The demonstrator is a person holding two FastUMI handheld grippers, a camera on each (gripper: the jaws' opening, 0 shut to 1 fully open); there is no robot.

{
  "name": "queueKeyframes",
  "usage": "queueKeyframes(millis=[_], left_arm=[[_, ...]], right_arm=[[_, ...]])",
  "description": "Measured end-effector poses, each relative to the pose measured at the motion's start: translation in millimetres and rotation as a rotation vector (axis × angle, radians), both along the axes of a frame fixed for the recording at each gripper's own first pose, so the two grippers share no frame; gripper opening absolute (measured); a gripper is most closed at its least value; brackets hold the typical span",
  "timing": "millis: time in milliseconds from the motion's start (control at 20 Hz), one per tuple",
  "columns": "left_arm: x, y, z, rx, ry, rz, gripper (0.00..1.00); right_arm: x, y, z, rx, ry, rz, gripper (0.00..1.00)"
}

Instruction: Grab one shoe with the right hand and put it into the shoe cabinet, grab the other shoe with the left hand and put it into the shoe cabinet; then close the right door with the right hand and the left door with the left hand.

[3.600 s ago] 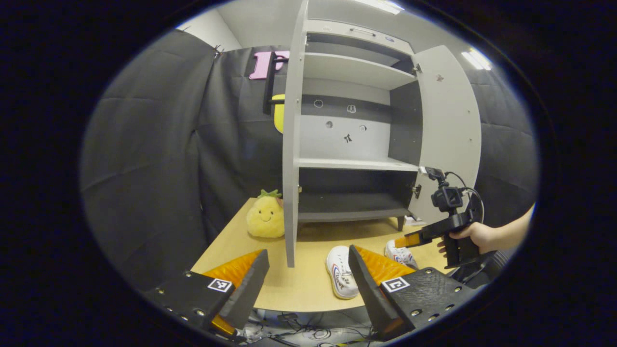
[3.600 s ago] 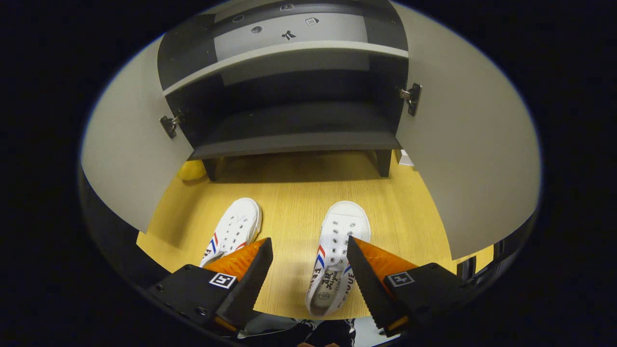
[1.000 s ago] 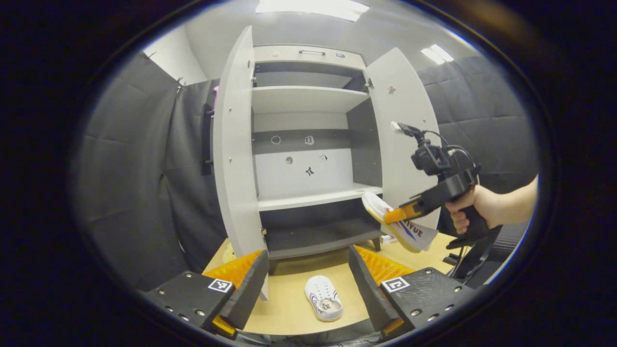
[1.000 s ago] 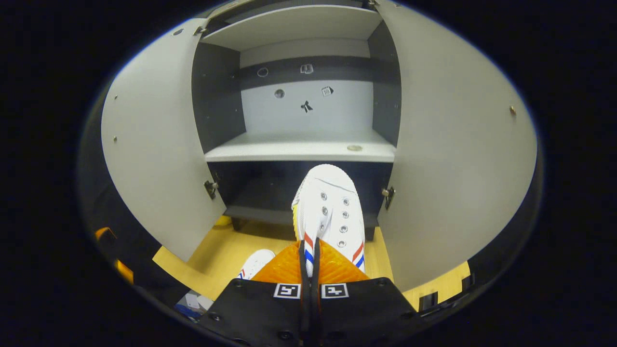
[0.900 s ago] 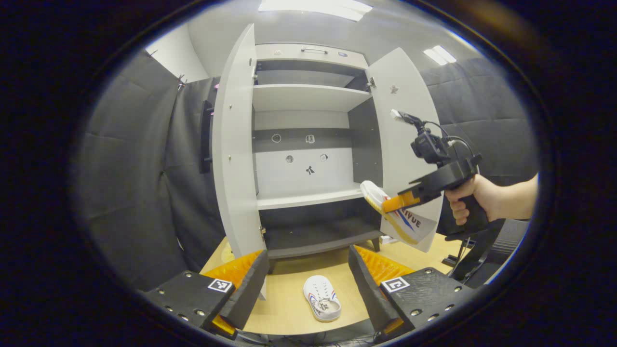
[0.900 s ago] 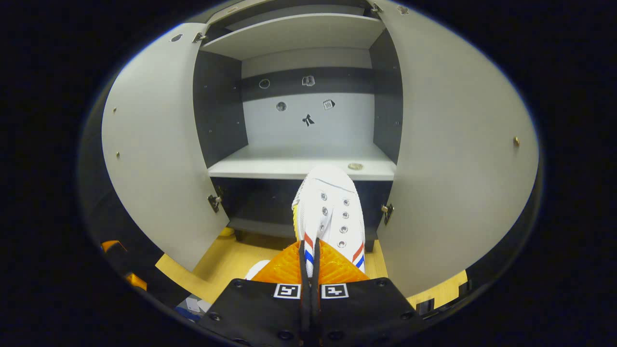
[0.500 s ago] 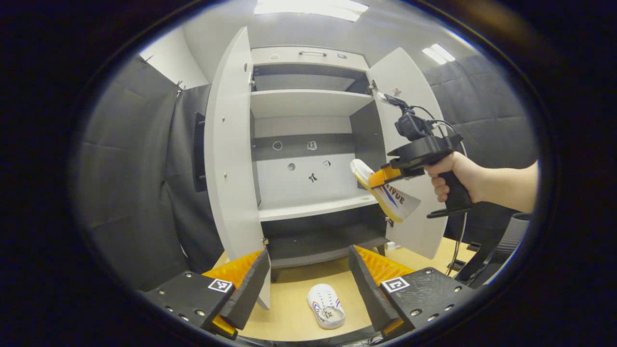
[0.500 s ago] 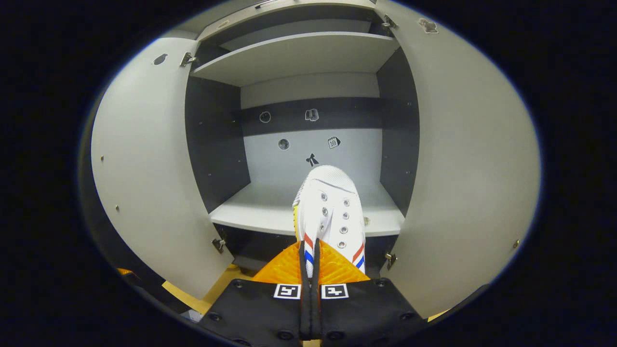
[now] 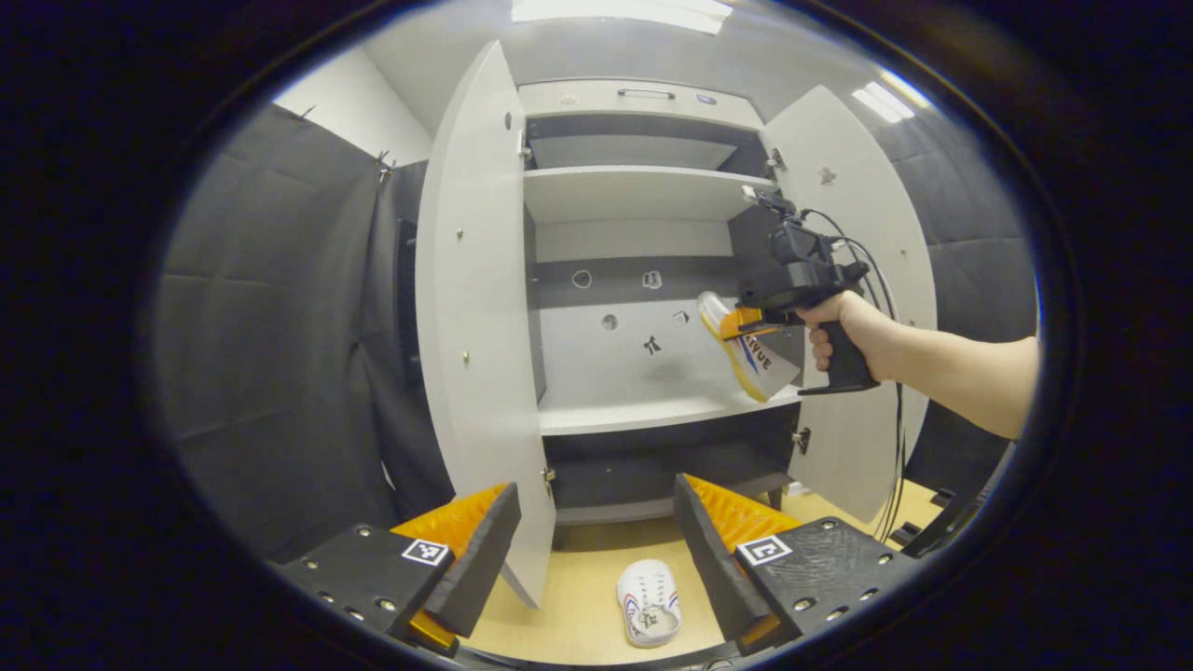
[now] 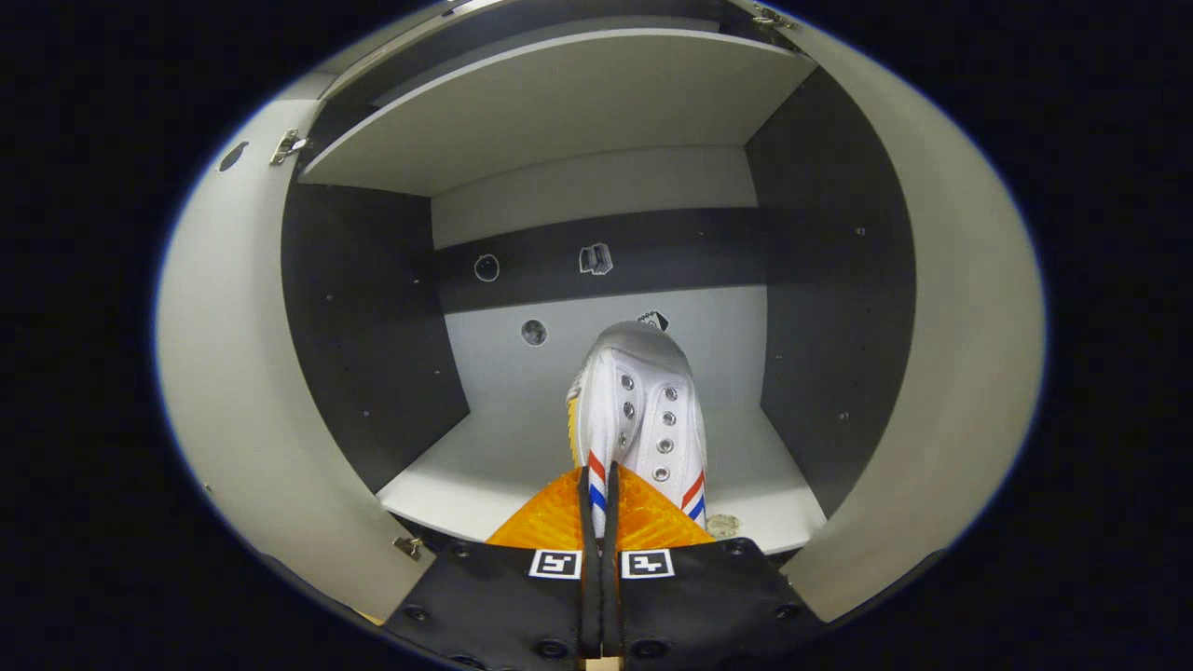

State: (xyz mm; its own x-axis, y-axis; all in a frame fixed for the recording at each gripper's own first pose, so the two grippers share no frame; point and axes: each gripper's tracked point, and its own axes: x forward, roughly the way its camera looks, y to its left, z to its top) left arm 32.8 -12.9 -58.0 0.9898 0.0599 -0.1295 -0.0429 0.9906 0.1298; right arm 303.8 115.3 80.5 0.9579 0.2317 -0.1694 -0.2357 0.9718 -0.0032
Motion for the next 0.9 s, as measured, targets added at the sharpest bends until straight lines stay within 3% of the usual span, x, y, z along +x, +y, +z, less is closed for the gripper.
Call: queueKeyframes(millis=[550, 900], left_arm=[[-11, 14, 9, 0.009, 0.014, 0.167, 0.94], [-23, 20, 10, 0.026, 0.042, 0.263, 0.94]], right_arm=[[96, -3, -24, 0.022, 0.052, -0.047, 0.01], [124, -5, -42, 0.067, 0.103, -0.053, 0.01]])
